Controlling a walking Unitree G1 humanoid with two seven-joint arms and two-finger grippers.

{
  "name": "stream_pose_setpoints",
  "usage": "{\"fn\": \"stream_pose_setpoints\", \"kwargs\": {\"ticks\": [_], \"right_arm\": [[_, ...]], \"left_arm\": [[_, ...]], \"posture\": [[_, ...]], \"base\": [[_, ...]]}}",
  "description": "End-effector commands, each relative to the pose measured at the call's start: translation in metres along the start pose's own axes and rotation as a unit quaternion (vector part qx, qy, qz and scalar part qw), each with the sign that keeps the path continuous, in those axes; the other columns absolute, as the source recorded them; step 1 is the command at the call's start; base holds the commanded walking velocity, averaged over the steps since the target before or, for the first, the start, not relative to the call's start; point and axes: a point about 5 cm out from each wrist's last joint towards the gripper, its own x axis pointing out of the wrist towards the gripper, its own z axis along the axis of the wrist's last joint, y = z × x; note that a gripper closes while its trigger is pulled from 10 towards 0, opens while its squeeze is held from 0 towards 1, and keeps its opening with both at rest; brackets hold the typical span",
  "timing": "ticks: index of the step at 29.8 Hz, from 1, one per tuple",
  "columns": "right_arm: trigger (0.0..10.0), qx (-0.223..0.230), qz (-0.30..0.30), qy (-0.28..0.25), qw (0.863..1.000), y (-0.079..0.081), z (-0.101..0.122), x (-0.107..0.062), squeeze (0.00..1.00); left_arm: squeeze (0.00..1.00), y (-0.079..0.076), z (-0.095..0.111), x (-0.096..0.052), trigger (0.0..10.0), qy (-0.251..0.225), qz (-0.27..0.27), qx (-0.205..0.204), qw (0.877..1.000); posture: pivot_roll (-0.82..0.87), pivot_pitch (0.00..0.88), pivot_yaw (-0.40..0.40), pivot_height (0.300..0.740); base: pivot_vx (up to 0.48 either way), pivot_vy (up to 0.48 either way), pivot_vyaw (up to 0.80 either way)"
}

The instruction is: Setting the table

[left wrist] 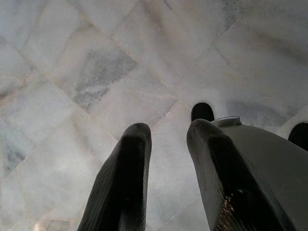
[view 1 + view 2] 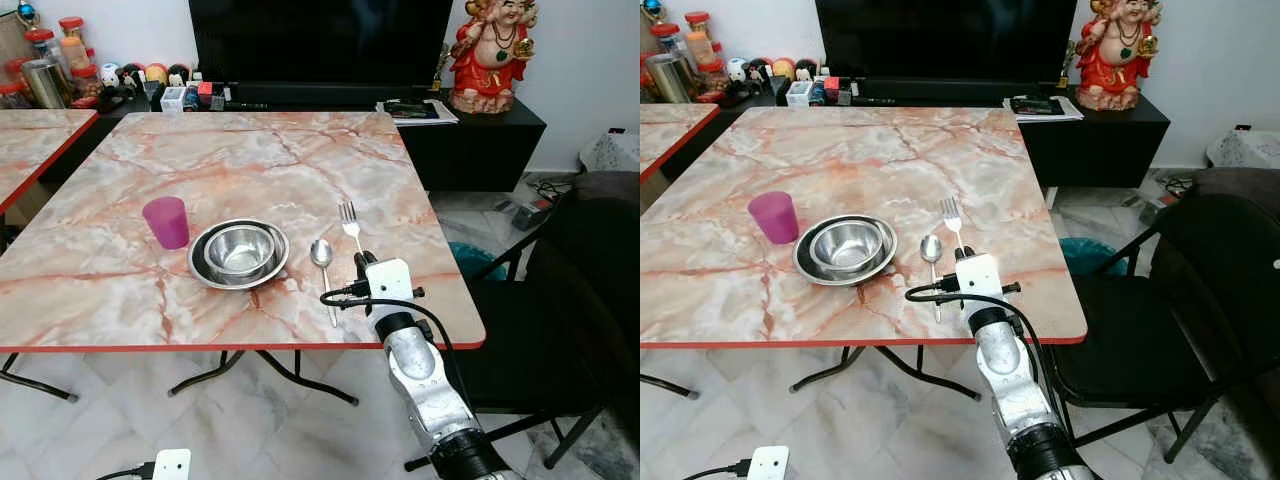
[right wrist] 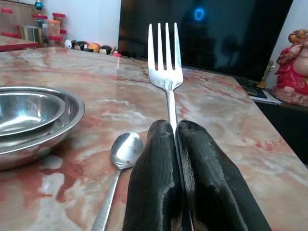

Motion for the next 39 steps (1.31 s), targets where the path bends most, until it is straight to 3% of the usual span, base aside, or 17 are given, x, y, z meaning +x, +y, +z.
{"fn": "stream_pose_setpoints", "kwargs": {"ticks": [1, 39], "right_arm": [[10.0, 0.005, -0.007, 0.001, 1.000, -0.0026, 0.0023, 0.0027, 0.00], [10.0, 0.008, -0.011, 0.004, 1.000, -0.0021, 0.0033, 0.0042, 0.00]], "left_arm": [[0.00, -0.0015, 0.0009, 0.0003, 10.0, 0.002, 0.002, 0.001, 1.000], [0.00, -0.0010, 0.0027, 0.0006, 10.0, -0.001, 0.002, 0.005, 1.000]], "posture": [[-0.06, 0.000, -0.015, 0.740], [-0.06, 0.000, -0.013, 0.740]], "base": [[0.285, 0.000, 0.00], [0.291, 0.000, 0.00]]}}
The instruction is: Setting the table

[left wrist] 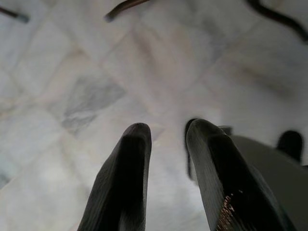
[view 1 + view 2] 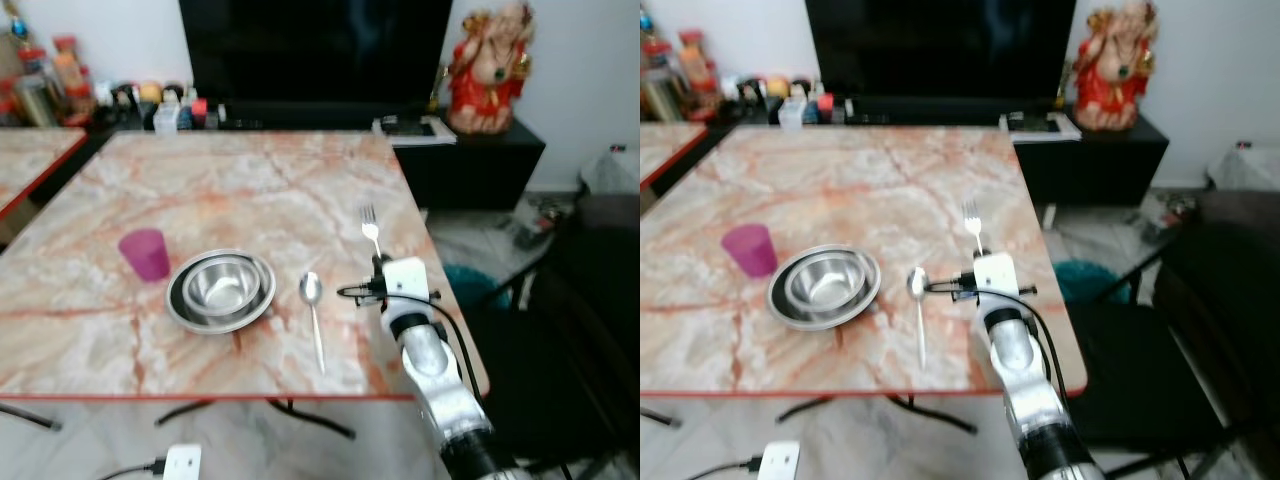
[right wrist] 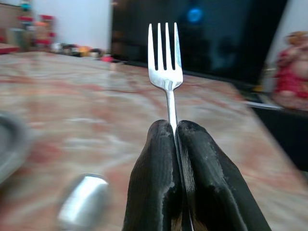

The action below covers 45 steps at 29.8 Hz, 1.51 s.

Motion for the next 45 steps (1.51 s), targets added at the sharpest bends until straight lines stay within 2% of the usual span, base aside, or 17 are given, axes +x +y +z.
{"fn": "stream_pose_setpoints", "kwargs": {"ticks": [1, 12, 18, 23, 35, 45], "right_arm": [[10.0, -0.003, 0.002, -0.008, 1.000, 0.000, 0.005, 0.003, 0.00], [10.0, -0.004, -0.002, 0.011, 1.000, -0.001, 0.000, 0.005, 0.00], [10.0, 0.005, -0.019, 0.057, 0.998, -0.004, -0.010, 0.008, 0.00], [10.0, 0.027, -0.059, 0.114, 0.991, -0.014, -0.020, 0.011, 0.00], [10.0, 0.047, -0.059, 0.173, 0.982, -0.012, -0.033, 0.011, 0.00], [10.0, 0.057, -0.051, 0.198, 0.977, -0.006, -0.034, 0.020, 0.00]], "left_arm": [[0.00, 0.000, 0.002, 0.000, 10.0, -0.001, 0.001, 0.005, 1.000], [0.00, -0.001, 0.000, 0.000, 10.0, 0.001, 0.001, 0.003, 1.000], [0.00, -0.002, 0.000, 0.000, 10.0, 0.002, 0.000, 0.004, 1.000], [0.00, -0.003, 0.001, 0.000, 10.0, 0.002, -0.001, 0.002, 1.000], [0.00, -0.005, -0.002, 0.000, 10.0, 0.008, -0.003, 0.001, 1.000], [0.00, -0.004, 0.001, 0.000, 10.0, 0.006, -0.001, 0.000, 1.000]], "posture": [[-0.06, 0.000, -0.013, 0.740], [-0.06, 0.000, -0.022, 0.740], [-0.06, 0.000, -0.022, 0.740], [-0.06, 0.000, -0.025, 0.740], [-0.06, 0.000, -0.029, 0.740], [-0.05, 0.000, -0.029, 0.740]], "base": [[0.300, 0.000, 0.00], [0.267, 0.000, 0.00], [0.000, 0.000, 0.00], [0.000, 0.000, 0.00], [0.000, 0.000, 0.00], [0.000, 0.000, 0.00]]}}
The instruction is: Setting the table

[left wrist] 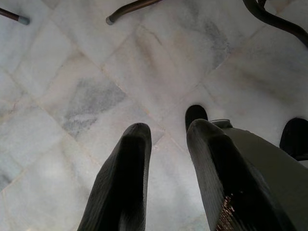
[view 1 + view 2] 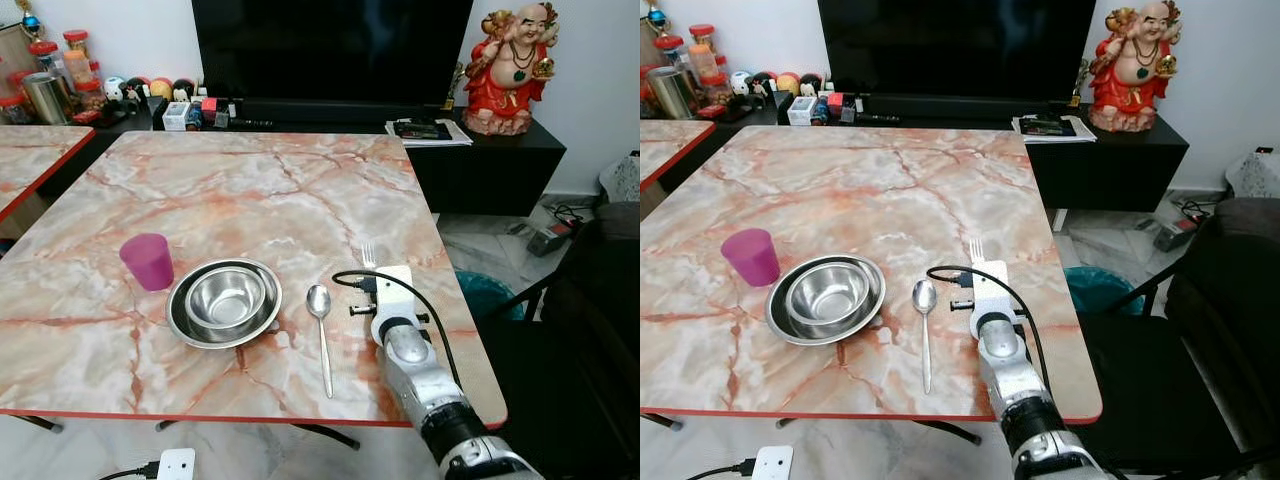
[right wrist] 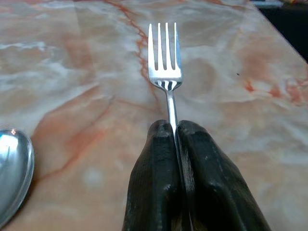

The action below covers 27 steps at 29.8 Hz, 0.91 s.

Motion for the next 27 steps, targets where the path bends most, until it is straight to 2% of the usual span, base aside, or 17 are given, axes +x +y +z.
{"fn": "stream_pose_setpoints", "kwargs": {"ticks": [1, 27], "right_arm": [[10.0, 0.007, 0.001, 0.009, 1.000, 0.002, 0.001, 0.002, 0.00], [10.0, 0.002, -0.004, 0.073, 0.997, 0.001, -0.027, 0.002, 0.00]], "left_arm": [[0.00, 0.001, 0.001, 0.001, 10.0, 0.004, 0.002, 0.002, 1.000], [0.00, 0.005, -0.006, 0.000, 10.0, 0.019, 0.005, 0.006, 1.000]], "posture": [[-0.05, 0.000, -0.031, 0.740], [-0.04, 0.000, -0.031, 0.740]], "base": [[0.000, 0.000, 0.00], [0.000, 0.000, 0.00]]}}
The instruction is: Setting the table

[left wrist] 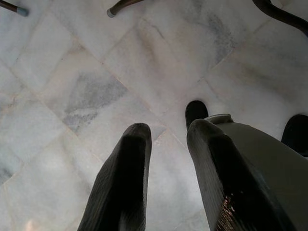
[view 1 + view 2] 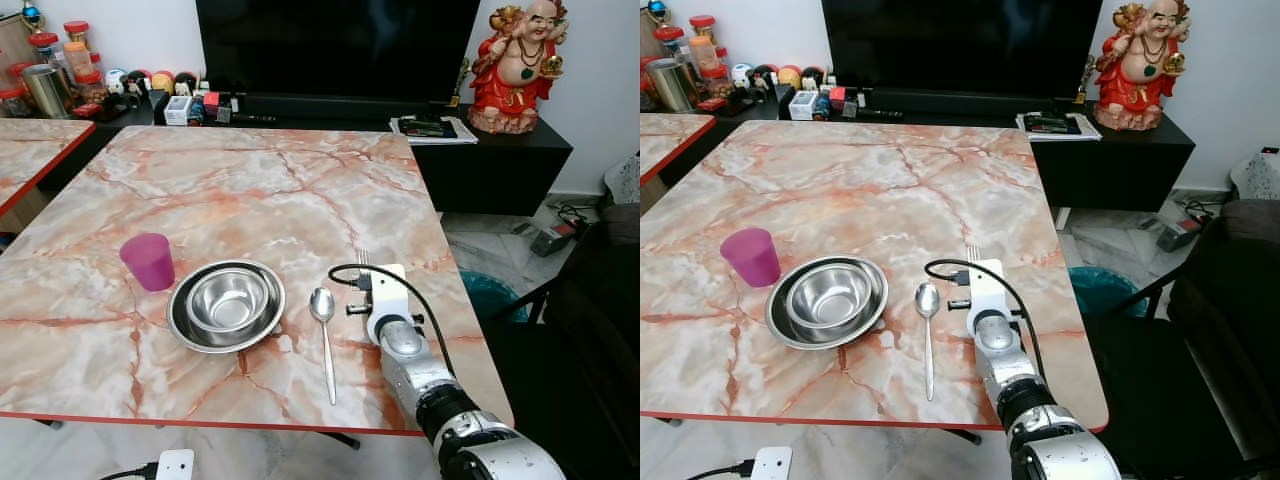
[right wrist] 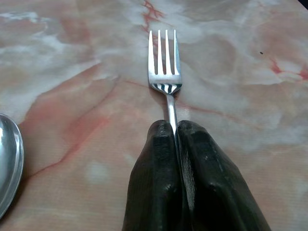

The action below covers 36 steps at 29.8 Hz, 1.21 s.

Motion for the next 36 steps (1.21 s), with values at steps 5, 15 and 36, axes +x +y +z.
{"fn": "stream_pose_setpoints", "kwargs": {"ticks": [5, 15, 36], "right_arm": [[10.0, 0.000, -0.003, 0.046, 0.999, -0.001, -0.023, -0.003, 0.00], [10.0, -0.004, -0.005, 0.053, 0.999, -0.002, -0.028, -0.004, 0.00], [10.0, -0.007, -0.001, 0.054, 0.999, 0.000, -0.030, -0.005, 0.99]], "left_arm": [[0.00, 0.003, -0.005, -0.001, 10.0, 0.011, 0.003, 0.005, 1.000], [0.00, 0.003, -0.007, -0.001, 10.0, 0.013, 0.003, 0.007, 1.000], [0.00, 0.003, -0.007, -0.001, 10.0, 0.013, 0.004, 0.011, 1.000]], "posture": [[-0.04, 0.000, -0.032, 0.740], [-0.03, 0.000, -0.029, 0.740], [-0.03, 0.000, -0.032, 0.740]], "base": [[0.000, 0.000, 0.00], [0.000, 0.000, 0.00], [0.000, 0.000, 0.00]]}}
